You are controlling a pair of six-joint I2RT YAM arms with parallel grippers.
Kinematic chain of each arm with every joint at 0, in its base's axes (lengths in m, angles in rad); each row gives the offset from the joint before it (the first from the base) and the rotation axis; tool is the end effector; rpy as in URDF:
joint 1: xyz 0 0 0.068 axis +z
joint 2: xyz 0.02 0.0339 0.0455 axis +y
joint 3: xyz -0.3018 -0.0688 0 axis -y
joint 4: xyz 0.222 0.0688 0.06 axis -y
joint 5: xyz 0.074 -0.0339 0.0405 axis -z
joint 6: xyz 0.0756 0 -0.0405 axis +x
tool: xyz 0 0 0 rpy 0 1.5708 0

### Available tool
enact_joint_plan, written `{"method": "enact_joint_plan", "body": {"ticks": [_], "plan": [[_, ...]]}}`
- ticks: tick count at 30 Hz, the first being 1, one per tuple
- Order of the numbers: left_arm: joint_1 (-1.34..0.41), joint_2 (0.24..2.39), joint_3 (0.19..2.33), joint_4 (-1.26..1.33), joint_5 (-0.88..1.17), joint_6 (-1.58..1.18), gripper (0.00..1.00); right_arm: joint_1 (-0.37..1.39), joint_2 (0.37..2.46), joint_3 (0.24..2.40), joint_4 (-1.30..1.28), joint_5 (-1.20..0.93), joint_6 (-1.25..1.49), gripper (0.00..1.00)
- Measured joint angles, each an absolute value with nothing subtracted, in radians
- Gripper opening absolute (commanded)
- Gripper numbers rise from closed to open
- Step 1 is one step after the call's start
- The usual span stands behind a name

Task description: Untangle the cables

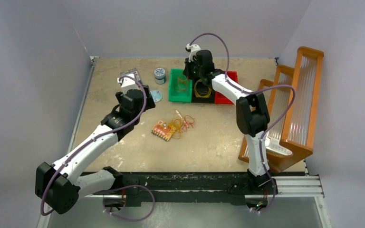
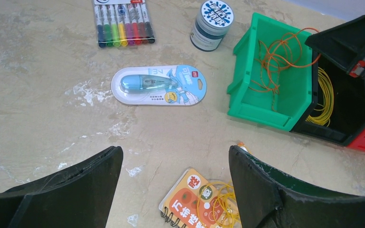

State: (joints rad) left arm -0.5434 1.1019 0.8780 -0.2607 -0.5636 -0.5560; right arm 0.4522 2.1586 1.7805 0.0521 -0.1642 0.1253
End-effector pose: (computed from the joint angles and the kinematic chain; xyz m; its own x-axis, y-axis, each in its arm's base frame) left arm 0.2224 -0.0872 0.3277 -0.3558 -0.3063 -0.8829 -0.1829 0.9493 -0.2556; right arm 0.4952 0.2543 0.2909 -0.3571 -0.0364 -0.9334 -0.5299 0.8308 0.1703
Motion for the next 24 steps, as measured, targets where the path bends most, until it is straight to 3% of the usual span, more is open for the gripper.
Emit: {"method": "enact_joint_plan", "body": {"ticks": [24], "plan": [[-0.543,1.138,0.879,-0.271,-0.512,-0.556,0.80,0.455,2.400,1.999,-0.023,-0.133,0.031,0.01]]}}
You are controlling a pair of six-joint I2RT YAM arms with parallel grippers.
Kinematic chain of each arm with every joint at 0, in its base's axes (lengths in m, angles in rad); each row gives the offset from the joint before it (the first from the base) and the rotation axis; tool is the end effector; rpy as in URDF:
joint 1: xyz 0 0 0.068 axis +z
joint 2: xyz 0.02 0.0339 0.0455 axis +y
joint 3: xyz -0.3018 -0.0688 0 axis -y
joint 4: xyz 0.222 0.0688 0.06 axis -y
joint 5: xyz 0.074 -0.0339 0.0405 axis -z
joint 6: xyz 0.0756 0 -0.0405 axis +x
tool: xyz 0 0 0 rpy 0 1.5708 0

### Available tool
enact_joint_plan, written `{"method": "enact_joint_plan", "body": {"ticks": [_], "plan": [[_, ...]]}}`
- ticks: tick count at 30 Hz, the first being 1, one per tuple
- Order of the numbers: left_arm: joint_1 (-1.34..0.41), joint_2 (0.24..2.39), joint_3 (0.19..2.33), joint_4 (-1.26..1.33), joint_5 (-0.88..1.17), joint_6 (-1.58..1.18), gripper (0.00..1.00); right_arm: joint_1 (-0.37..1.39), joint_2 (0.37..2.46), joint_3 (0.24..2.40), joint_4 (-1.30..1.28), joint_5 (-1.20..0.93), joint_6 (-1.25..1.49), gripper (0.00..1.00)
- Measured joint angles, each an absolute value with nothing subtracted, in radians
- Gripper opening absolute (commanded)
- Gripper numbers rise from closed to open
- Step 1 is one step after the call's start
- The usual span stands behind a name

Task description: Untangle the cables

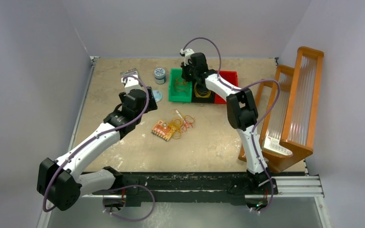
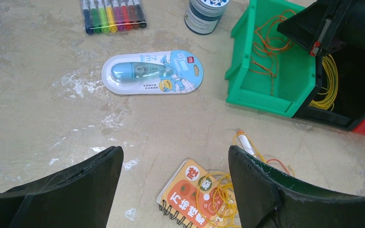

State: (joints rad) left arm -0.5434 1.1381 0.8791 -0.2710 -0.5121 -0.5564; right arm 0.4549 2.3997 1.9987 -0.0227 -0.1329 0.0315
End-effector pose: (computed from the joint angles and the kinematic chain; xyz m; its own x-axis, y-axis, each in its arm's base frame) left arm 0.2281 -0.0945 0.3179 -0.4144 -0.2876 -0.8635 -0.1531 0.9573 -0.2453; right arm 0.5400 0.2753 0.2248 -0.3863 -0.1542 -0.9094 -0.5321 0.8426 0.0832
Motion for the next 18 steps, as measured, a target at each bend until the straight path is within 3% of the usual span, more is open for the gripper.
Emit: {"method": "enact_joint_plan", "body": {"ticks": [18], "plan": [[-0.543,1.148,0.879,-0.271,-0.497,-0.557,0.80,0.504,2.471,2.090,-0.116,-0.122,-0.059,0.09]]}}
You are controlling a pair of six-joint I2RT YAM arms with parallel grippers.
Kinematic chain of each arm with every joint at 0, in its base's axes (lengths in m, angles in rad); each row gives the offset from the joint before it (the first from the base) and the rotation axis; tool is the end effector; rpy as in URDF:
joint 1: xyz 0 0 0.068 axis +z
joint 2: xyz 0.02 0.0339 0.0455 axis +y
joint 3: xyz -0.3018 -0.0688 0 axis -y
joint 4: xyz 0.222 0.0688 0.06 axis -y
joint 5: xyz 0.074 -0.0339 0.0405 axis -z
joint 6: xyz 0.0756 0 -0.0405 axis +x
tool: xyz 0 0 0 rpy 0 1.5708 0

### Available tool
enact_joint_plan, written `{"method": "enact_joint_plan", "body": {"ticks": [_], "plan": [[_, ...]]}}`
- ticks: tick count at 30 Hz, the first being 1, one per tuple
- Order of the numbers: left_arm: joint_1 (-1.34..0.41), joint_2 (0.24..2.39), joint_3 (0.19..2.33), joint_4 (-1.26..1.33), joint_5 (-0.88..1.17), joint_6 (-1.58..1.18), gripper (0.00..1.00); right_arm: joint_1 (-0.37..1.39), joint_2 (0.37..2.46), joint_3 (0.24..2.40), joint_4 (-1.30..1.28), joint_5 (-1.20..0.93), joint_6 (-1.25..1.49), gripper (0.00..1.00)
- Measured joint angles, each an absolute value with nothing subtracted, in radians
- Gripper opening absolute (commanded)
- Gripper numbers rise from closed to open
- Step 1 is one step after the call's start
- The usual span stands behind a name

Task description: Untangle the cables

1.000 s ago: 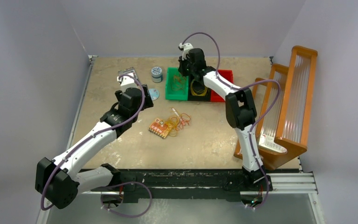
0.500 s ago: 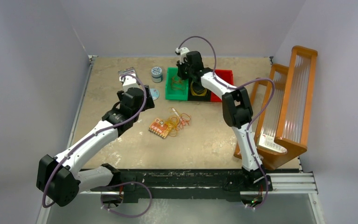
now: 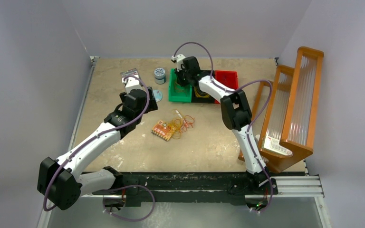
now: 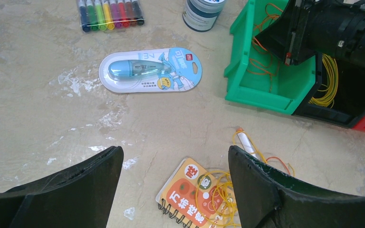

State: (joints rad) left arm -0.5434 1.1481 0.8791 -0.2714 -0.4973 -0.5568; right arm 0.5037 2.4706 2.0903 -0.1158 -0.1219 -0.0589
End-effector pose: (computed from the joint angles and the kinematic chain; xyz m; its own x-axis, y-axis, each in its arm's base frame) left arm 0.2297 -0.0966 0.3153 -0.4290 -0.2835 -0.8577 -0.1442 0.9588 -0.2448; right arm 0.5349 0.3053 0.2035 -0.3824 -0.2775 -0.8813 -0.5963 0.8027 0.0060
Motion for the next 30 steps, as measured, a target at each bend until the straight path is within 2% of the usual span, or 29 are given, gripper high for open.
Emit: {"method": "enact_joint_plan", "body": {"ticks": [7,17,21,23,28,30], "plan": [[-0.543,1.148,0.879,-0.271,-0.498,-0.557,0.81,0.506,2.473,2.078,-0.111,-0.123,-0.064,0.17],[-0.543,1.148,0.879,-0.274,-0.506,-0.557,0.82,0.507,2.358,2.012,-0.084,-0.122,-0.061,0.41],[-0.543,1.148,0.879,-0.278,-0.508,-0.557,0.83,0.507,2.293,1.989,-0.064,-0.122,-0.058,0.57],[-0.543,1.148,0.879,-0.279,-0.510,-0.557,0.84,0.507,2.262,1.976,-0.057,-0.122,-0.054,0.61],[-0.543,1.148,0.879,-0.279,-0.510,-0.557,0.84,0.507,2.218,1.954,-0.039,-0.118,-0.054,0.63],[-0.543,1.148,0.879,-0.279,-0.509,-0.557,0.84,0.507,2.212,1.950,-0.039,-0.114,-0.053,0.60]]}}
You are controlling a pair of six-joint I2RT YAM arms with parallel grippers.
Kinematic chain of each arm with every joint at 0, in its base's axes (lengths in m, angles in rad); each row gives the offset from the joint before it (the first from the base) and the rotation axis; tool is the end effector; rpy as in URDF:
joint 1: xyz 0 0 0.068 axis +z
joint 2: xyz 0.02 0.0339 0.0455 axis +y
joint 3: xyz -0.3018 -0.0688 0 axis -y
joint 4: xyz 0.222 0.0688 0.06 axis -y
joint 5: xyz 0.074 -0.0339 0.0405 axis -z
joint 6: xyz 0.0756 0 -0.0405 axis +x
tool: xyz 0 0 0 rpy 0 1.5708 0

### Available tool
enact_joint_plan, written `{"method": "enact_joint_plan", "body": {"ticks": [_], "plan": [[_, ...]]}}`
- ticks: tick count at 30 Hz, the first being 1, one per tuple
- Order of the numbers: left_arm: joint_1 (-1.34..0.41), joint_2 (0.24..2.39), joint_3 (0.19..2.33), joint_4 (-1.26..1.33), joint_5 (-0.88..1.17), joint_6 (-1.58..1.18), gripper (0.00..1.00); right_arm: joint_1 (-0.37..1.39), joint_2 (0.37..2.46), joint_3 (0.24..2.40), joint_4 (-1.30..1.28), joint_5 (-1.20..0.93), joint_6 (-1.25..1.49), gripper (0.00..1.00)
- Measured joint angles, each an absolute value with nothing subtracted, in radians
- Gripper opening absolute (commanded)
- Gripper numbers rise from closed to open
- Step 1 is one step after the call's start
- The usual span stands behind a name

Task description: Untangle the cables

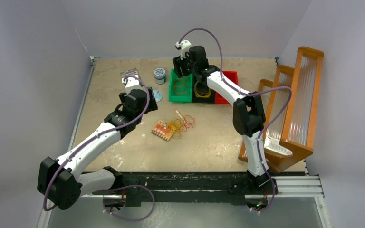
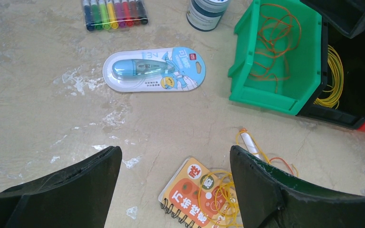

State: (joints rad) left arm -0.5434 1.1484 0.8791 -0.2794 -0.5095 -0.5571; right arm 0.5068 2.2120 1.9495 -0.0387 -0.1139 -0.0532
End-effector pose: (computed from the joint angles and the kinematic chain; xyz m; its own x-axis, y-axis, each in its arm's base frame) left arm 0.2294 -0.0955 0.3145 -0.4293 -0.2799 -0.8587 -0.1553 0.9595 -0.2352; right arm 0.4967 0.2856 0.3115 -0.2283 -0.1872 -0.9554 -0.5901 0.8071 -0.0171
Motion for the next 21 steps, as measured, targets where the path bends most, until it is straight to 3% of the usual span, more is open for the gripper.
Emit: {"method": "enact_joint_plan", "body": {"ticks": [4,14,21], "plan": [[-0.543,1.154,0.879,-0.279,-0.509,-0.558,0.84,0.507,2.210,1.940,-0.048,-0.093,-0.057,0.51],[-0.543,1.159,0.879,-0.279,-0.503,-0.558,0.83,0.506,2.200,1.884,-0.067,-0.070,-0.053,0.53],[-0.543,1.171,0.879,-0.277,-0.456,-0.556,0.82,0.502,2.056,1.674,-0.002,-0.156,-0.020,0.54]]}}
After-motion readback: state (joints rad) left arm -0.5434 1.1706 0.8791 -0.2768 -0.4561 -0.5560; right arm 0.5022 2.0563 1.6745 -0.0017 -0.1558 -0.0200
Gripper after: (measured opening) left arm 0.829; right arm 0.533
